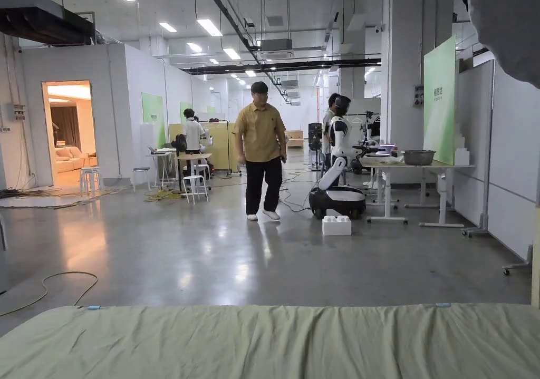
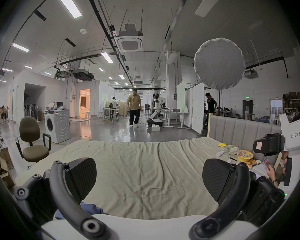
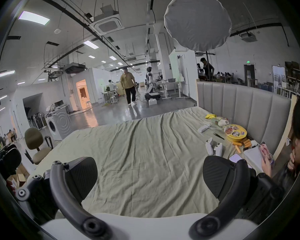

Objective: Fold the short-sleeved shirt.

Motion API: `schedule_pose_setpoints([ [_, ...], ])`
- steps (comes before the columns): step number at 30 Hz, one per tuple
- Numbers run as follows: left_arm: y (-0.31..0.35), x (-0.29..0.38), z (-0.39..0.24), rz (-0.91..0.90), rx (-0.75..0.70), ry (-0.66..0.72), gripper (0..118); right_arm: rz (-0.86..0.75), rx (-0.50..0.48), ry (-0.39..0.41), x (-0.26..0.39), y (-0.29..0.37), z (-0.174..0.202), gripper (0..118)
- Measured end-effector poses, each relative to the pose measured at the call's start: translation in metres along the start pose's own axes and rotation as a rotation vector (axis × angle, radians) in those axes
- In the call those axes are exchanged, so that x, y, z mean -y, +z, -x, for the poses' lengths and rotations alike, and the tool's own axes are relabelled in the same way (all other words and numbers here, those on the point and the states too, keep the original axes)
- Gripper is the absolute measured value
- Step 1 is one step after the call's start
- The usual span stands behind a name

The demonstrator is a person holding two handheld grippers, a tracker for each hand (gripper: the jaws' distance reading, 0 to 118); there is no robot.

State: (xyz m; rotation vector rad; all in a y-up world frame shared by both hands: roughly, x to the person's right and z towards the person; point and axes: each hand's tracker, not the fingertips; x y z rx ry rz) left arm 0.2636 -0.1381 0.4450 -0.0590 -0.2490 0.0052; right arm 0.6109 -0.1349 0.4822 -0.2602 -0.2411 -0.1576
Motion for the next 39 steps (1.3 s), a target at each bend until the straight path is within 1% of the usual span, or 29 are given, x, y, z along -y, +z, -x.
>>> schedule_pose_setpoints([
  [1,0.000,0.000,0.000,0.002,0.002,0.003,118,-0.003,-0.008,0.006,0.000,-0.001,0.001,118],
  [4,0.000,0.001,-0.001,0.008,0.008,0.001,118,0.022,-0.024,-0.030,-0.001,-0.002,0.001,118],
  [7,0.000,0.002,-0.001,0.011,0.004,-0.008,118,0.032,-0.046,-0.050,-0.003,-0.003,-0.002,118],
  [9,0.000,0.003,-0.001,0.007,0.002,-0.005,118,0.041,-0.060,-0.090,-0.004,-0.005,-0.007,118],
  [10,0.001,0.002,0.000,0.002,0.006,0.002,118,0.035,-0.057,-0.097,-0.003,-0.005,-0.009,118],
  [13,0.001,0.001,0.001,-0.003,0.010,0.015,118,0.035,-0.023,-0.110,-0.001,-0.007,-0.011,118],
  [15,0.001,0.000,0.001,-0.009,0.008,0.017,118,0.051,-0.043,-0.102,0.003,-0.009,-0.014,118],
  [16,0.001,-0.001,0.001,-0.010,0.008,0.020,118,0.039,-0.092,-0.085,0.007,-0.011,-0.016,118],
  [17,0.001,-0.001,0.000,-0.017,0.006,0.023,118,-0.013,-0.159,-0.080,0.014,-0.013,-0.019,118],
  [19,0.002,-0.002,-0.001,-0.024,0.004,0.025,118,-0.088,-0.334,-0.041,0.026,-0.016,-0.029,118],
  [20,0.003,-0.002,-0.002,-0.030,0.000,0.023,118,-0.105,-0.402,-0.012,0.030,-0.016,-0.033,118],
  [21,0.005,-0.002,-0.004,-0.043,-0.011,0.018,118,-0.116,-0.418,-0.015,0.032,-0.016,-0.033,118],
  [22,0.007,-0.002,-0.005,-0.063,-0.038,0.011,118,-0.099,-0.364,-0.022,0.033,-0.012,-0.032,118],
  [23,0.009,-0.002,-0.006,-0.073,-0.053,0.003,118,-0.094,-0.307,-0.005,0.033,-0.011,-0.029,118],
  [25,0.010,-0.003,-0.005,-0.080,-0.056,-0.007,118,-0.106,-0.266,0.037,0.035,-0.011,-0.029,118],
  [26,0.010,-0.003,-0.005,-0.082,-0.054,-0.010,118,-0.115,-0.251,0.045,0.034,-0.011,-0.027,118],
  [32,0.003,0.000,-0.009,-0.062,-0.037,-0.012,118,-0.115,-0.285,0.047,0.030,-0.010,-0.028,118],
  [36,-0.004,0.005,-0.012,-0.033,-0.028,-0.027,118,-0.115,-0.312,0.063,0.031,-0.014,-0.025,118],
  [39,-0.010,0.011,-0.015,-0.005,-0.029,-0.059,118,-0.096,-0.301,0.072,0.034,-0.020,-0.022,118],
])
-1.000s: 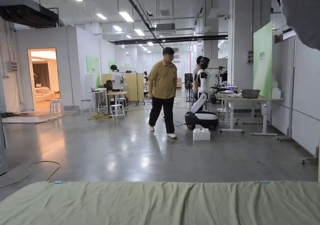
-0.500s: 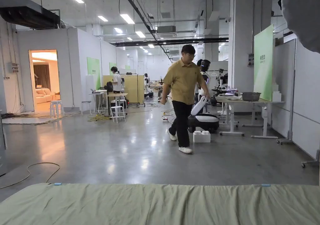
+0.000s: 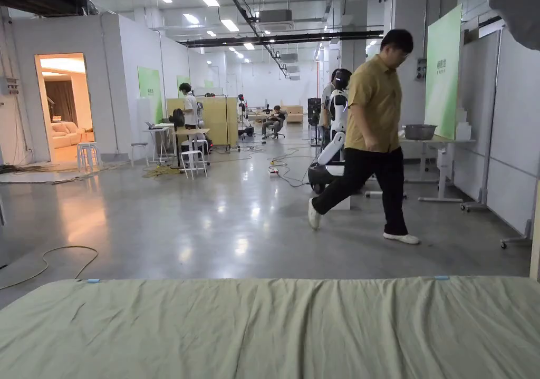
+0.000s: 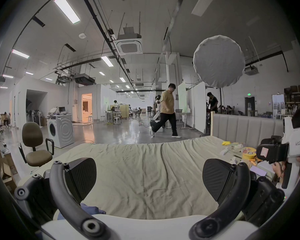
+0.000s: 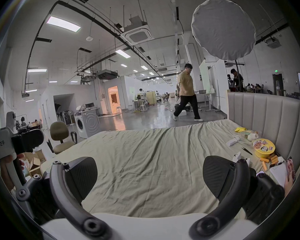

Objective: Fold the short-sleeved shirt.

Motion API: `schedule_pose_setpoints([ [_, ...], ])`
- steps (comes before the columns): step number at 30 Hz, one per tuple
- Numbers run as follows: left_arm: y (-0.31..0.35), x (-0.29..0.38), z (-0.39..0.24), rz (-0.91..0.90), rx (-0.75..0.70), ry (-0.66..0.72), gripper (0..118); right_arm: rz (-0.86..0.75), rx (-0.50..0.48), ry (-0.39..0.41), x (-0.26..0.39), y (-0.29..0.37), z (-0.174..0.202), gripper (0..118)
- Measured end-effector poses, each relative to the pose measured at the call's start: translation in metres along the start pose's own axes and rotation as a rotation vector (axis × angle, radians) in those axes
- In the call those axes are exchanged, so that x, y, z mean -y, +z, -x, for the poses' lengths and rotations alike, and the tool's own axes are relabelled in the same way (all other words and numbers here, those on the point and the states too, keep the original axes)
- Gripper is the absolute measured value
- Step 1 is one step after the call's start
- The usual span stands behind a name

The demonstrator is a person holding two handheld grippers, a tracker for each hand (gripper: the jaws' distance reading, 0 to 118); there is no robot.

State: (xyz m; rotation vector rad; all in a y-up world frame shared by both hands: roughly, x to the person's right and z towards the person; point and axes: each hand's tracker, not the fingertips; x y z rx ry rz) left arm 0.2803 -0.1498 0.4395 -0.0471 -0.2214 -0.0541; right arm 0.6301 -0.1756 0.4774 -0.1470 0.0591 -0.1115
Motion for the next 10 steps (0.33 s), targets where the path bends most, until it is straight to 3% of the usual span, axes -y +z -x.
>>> schedule_pose_setpoints([
  [6,-0.021,0.031,-0.005,0.115,0.021,0.011,118,0.103,0.041,0.047,0.032,-0.022,-0.002,118],
  [10,-0.044,0.070,-0.005,0.262,0.049,0.030,118,0.253,0.063,-0.007,0.070,-0.044,-0.011,118],
])
